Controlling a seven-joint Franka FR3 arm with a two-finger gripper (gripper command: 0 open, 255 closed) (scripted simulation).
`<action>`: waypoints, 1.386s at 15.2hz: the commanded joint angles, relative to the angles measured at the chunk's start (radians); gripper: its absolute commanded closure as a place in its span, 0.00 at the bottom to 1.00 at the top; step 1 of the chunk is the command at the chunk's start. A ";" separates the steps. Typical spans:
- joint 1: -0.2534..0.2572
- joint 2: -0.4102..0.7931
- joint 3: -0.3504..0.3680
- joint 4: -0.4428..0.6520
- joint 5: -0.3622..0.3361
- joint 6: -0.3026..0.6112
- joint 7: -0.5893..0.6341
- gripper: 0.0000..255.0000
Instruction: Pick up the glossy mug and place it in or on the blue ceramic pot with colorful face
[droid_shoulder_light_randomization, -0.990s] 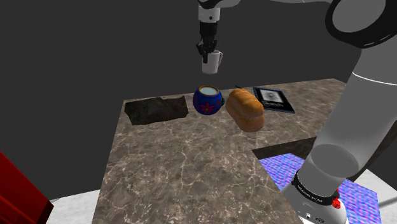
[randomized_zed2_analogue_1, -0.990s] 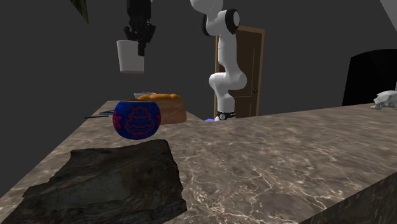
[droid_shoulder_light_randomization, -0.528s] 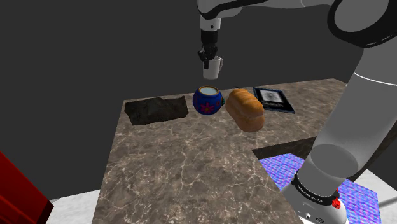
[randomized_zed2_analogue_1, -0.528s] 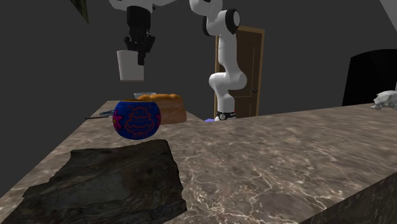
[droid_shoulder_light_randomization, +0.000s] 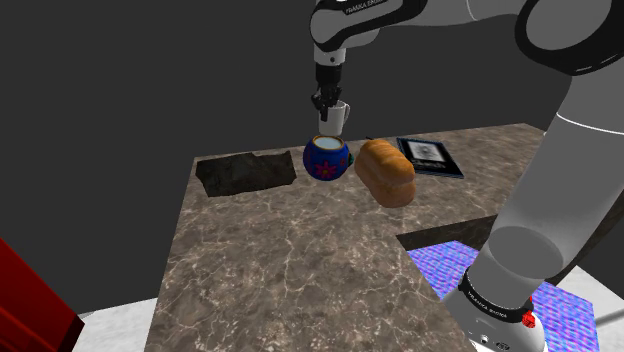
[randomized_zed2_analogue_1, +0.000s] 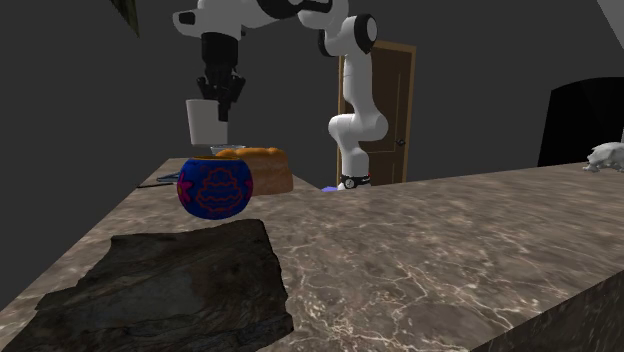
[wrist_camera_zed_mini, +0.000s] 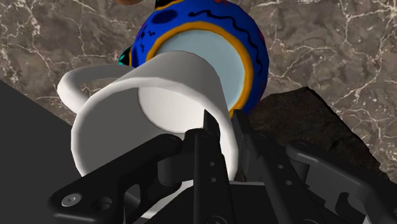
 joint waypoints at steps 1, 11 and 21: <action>0.000 0.002 0.000 -0.027 0.000 0.030 0.001 1.00; 0.000 0.005 0.000 -0.049 -0.001 0.055 0.001 0.00; 0.002 -0.011 0.002 0.058 0.001 -0.068 0.000 0.00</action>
